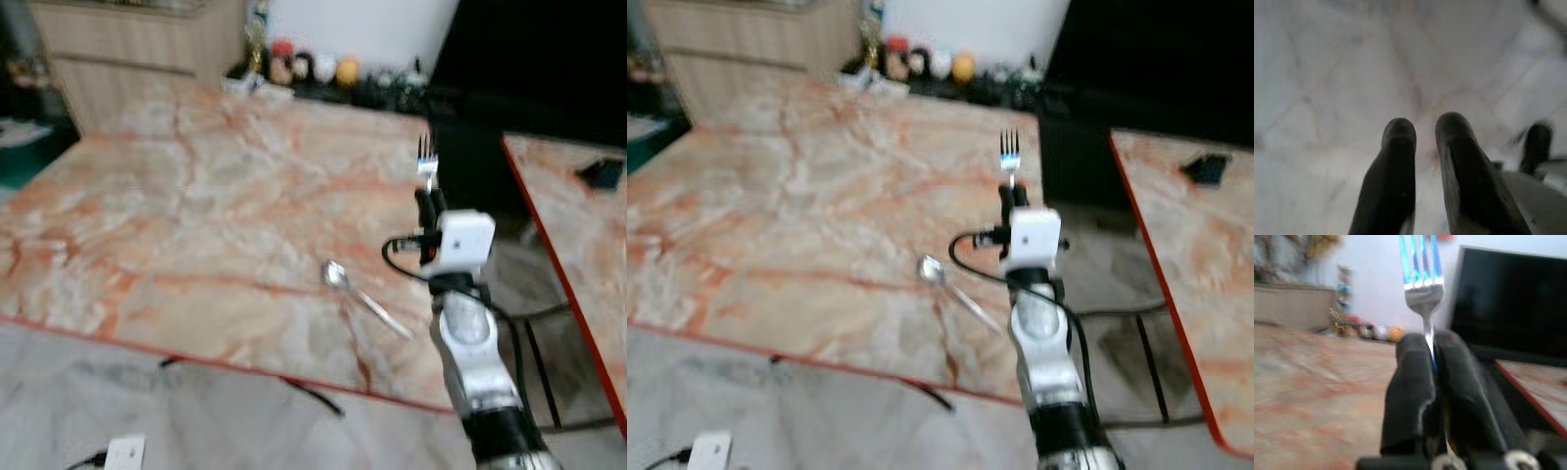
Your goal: Setting the table
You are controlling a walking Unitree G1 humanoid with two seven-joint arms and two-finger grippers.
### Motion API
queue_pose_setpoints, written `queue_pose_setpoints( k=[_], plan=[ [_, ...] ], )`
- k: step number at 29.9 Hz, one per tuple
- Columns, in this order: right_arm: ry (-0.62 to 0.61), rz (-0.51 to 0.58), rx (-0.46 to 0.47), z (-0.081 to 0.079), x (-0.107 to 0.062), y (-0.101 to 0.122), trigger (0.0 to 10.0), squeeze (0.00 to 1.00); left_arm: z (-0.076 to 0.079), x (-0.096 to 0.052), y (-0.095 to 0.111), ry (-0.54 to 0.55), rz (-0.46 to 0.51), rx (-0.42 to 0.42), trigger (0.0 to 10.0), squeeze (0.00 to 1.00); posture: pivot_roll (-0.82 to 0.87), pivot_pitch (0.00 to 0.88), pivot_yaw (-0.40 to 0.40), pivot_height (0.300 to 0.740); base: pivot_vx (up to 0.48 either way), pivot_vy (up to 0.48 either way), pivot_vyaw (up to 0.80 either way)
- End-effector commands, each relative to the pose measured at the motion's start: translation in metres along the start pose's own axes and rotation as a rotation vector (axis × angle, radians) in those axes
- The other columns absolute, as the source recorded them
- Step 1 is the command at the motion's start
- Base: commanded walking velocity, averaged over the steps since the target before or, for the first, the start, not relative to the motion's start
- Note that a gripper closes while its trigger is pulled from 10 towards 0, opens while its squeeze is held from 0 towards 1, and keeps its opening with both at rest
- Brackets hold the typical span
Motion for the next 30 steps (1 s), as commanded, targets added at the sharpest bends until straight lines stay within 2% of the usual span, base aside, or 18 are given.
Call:
queue_pose_setpoints(
  k=[1, 12, 19, 30],
  plan=[
    [0.015, 0.036, 0.017, -0.005, 0.004, 0.008, 10.0, 0.0, -0.001, -0.003, -0.011, 0.001, -0.032, -0.016, 10.0, 0.0, 0.0, 0.0, -0.062, 0.74, 0.0, 0.0, -0.74],
    [0.024, 0.059, 0.015, -0.008, 0.003, 0.011, 10.0, 0.0, 0.001, -0.003, -0.012, -0.004, -0.036, -0.004, 10.0, 0.0, 0.0, 0.0, -0.061, 0.74, 0.0, 0.0, 0.0],
    [0.021, 0.074, 0.024, -0.01, 0.005, 0.014, 10.0, 0.0, 0.001, -0.004, -0.014, -0.014, -0.044, 0.041, 10.0, 0.0, -0.01, 0.0, -0.061, 0.74, 0.0, 0.0, 0.0],
    [0.023, 0.101, 0.009, -0.007, 0.007, 0.021, 10.0, 0.0, 0.001, -0.006, -0.021, -0.021, -0.058, 0.064, 10.0, 0.0, -0.02, 0.0, -0.056, 0.74, 0.0, 0.0, 0.0]
  ],
)
Point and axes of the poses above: a point about 5 cm out from each wrist's last joint towards the gripper, its own x axis pointing out of the wrist towards the gripper, its own y axis along the axis of the wrist's last joint, z = x × y, the point moved 2 cm from there along x, pointing out of the wrist towards the gripper, and after that the axes turned 10 degrees about x, right-handed, at the moved point
